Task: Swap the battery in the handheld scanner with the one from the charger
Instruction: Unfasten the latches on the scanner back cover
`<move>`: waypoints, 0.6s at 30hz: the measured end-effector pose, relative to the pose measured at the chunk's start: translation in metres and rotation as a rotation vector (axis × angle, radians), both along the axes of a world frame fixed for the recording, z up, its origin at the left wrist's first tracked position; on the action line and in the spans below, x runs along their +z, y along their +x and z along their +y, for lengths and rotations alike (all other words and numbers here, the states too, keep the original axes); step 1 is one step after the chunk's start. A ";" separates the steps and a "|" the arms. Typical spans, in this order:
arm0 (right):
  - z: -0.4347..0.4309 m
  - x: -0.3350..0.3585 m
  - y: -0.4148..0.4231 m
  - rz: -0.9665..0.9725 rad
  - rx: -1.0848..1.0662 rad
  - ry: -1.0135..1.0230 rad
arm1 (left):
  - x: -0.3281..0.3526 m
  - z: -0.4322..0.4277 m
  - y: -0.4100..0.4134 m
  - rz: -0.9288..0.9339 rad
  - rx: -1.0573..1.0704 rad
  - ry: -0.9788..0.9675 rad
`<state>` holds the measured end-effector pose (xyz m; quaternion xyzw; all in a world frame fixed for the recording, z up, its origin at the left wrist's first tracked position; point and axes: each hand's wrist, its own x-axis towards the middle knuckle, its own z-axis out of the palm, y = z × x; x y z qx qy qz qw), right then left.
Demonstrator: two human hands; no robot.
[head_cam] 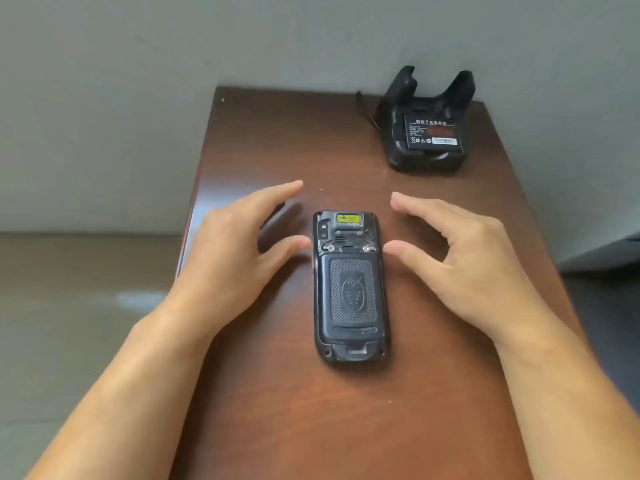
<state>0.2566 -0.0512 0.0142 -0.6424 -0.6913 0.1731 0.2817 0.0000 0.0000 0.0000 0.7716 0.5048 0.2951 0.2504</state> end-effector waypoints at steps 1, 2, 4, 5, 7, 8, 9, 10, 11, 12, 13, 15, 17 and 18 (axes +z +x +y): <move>0.002 -0.002 0.002 0.030 0.018 0.019 | -0.002 0.002 0.000 0.000 -0.039 0.017; 0.004 0.000 0.001 0.046 0.040 0.026 | -0.001 0.005 0.001 0.005 -0.073 0.017; 0.006 -0.001 -0.001 0.067 0.084 0.031 | -0.002 0.006 0.001 -0.017 -0.113 -0.012; 0.008 -0.004 0.000 0.075 0.093 0.047 | -0.004 0.007 0.002 -0.031 -0.117 -0.017; 0.009 -0.006 -0.001 0.086 0.091 0.078 | -0.005 0.008 0.001 -0.050 -0.112 -0.034; 0.009 -0.006 -0.001 0.084 0.079 0.084 | -0.007 0.009 0.000 -0.057 -0.103 -0.047; 0.009 -0.007 -0.001 0.087 0.075 0.093 | -0.007 0.009 0.000 -0.068 -0.097 -0.064; 0.009 -0.007 -0.001 0.084 0.070 0.104 | -0.007 0.009 0.000 -0.075 -0.088 -0.073; 0.009 -0.008 -0.002 0.091 0.066 0.112 | -0.007 0.009 0.001 -0.087 -0.082 -0.080; 0.009 -0.009 -0.002 0.097 0.065 0.116 | -0.007 0.009 0.002 -0.100 -0.077 -0.086; 0.009 -0.010 -0.003 0.105 0.062 0.121 | -0.007 0.008 0.002 -0.113 -0.072 -0.089; 0.010 -0.011 -0.004 0.115 0.054 0.131 | -0.007 0.008 0.004 -0.126 -0.058 -0.085; 0.011 -0.013 -0.005 0.118 0.052 0.144 | -0.007 0.008 0.004 -0.128 -0.047 -0.077; 0.011 -0.013 -0.005 0.115 0.052 0.150 | -0.007 0.007 0.004 -0.125 -0.047 -0.079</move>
